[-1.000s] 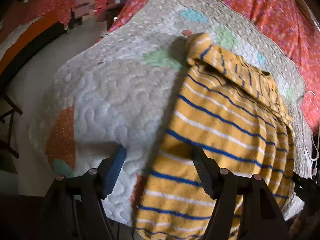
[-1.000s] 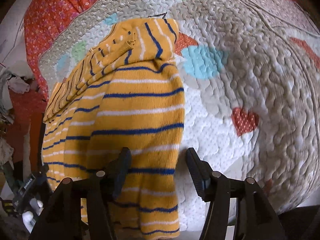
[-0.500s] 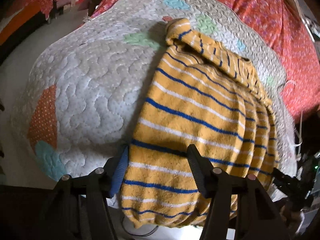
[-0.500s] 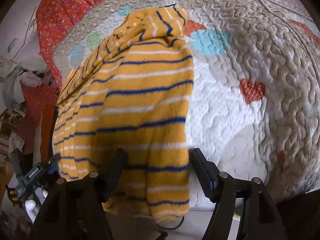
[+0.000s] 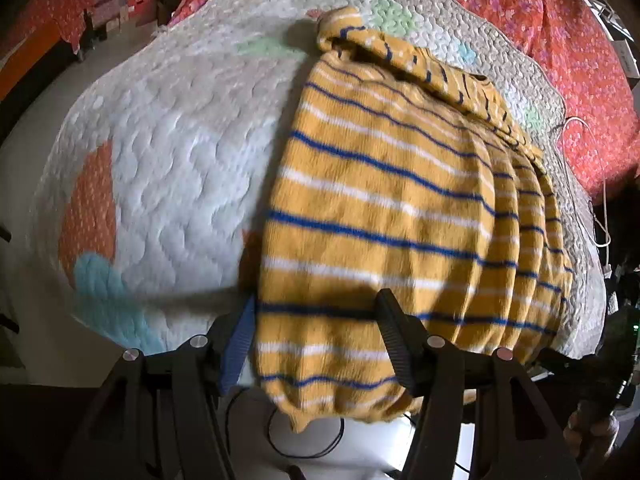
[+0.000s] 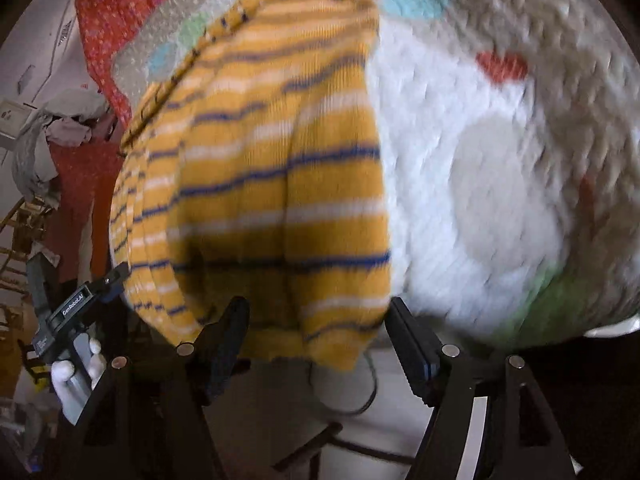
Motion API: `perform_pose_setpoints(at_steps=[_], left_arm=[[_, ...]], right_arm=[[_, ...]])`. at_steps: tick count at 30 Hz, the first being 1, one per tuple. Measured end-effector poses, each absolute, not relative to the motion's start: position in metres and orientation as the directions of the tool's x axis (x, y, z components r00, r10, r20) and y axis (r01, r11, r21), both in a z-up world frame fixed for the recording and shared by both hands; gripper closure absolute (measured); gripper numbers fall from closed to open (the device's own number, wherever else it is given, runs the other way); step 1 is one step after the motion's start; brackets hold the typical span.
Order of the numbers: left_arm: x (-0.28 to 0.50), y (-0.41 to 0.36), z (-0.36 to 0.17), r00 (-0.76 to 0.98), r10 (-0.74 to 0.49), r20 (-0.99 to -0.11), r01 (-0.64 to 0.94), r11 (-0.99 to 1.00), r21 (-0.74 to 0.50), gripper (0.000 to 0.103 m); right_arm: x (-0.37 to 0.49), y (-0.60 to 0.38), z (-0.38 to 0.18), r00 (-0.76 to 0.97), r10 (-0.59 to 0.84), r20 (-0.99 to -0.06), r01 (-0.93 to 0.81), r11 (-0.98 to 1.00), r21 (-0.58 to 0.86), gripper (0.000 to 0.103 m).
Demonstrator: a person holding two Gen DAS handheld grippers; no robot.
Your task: Fold small clothes
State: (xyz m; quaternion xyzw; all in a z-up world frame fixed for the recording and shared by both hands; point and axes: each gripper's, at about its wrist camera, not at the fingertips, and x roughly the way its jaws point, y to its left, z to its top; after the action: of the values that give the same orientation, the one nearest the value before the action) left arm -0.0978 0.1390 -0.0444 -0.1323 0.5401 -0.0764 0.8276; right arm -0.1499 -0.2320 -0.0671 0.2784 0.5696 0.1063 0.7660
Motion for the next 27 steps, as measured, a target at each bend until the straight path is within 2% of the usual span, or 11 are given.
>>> perform_pose_setpoints(at_steps=[6,11,14,15,16,17,18,20,23,27], left_arm=[[-0.115,0.140,-0.052,0.372,-0.274,-0.887,-0.017,0.953,-0.302,0.044],[-0.127,0.138,-0.066,0.310,-0.300,-0.902,-0.002,0.949,-0.316,0.029],[-0.131,0.132,-0.077,0.264,-0.298,-0.917,0.021,0.953,-0.303,0.028],[-0.132,0.131,-0.080,0.244,-0.307,-0.920,0.025,0.950,-0.311,0.031],[-0.132,0.130,-0.082,0.225,-0.330,-0.917,0.029,0.943,-0.332,0.039],[-0.132,0.131,-0.084,0.202,-0.363,-0.910,0.025,0.930,-0.366,0.063],[-0.132,0.134,-0.085,0.185,-0.396,-0.899,0.004,0.916,-0.402,0.076],[-0.135,0.143,-0.083,0.182,-0.447,-0.876,-0.052,0.885,-0.462,0.087],[-0.144,0.153,-0.075,0.209,-0.467,-0.859,-0.103,0.863,-0.495,0.089],[-0.161,0.159,-0.044,0.262,-0.487,-0.833,-0.102,0.845,-0.525,0.090]], right_arm=[[-0.147,-0.210,-0.080,0.282,0.457,-0.843,0.109,0.858,0.502,0.028],[-0.143,-0.203,-0.085,0.273,0.423,-0.864,0.088,0.883,0.460,0.028],[-0.140,-0.200,-0.095,0.262,0.437,-0.861,0.108,0.873,0.476,0.028],[-0.141,-0.200,-0.097,0.264,0.445,-0.856,0.113,0.867,0.486,0.028],[-0.140,-0.200,-0.098,0.265,0.454,-0.851,0.116,0.861,0.496,0.028],[-0.140,-0.200,-0.098,0.262,0.467,-0.845,0.115,0.854,0.507,0.038],[-0.141,-0.201,-0.096,0.259,0.492,-0.831,0.109,0.840,0.531,0.060],[-0.143,-0.205,-0.090,0.254,0.542,-0.801,0.107,0.808,0.580,0.084],[-0.147,-0.206,-0.074,0.260,0.541,-0.800,0.087,0.812,0.577,0.089],[-0.155,-0.216,-0.044,0.307,0.583,-0.752,0.060,0.777,0.627,0.090]])
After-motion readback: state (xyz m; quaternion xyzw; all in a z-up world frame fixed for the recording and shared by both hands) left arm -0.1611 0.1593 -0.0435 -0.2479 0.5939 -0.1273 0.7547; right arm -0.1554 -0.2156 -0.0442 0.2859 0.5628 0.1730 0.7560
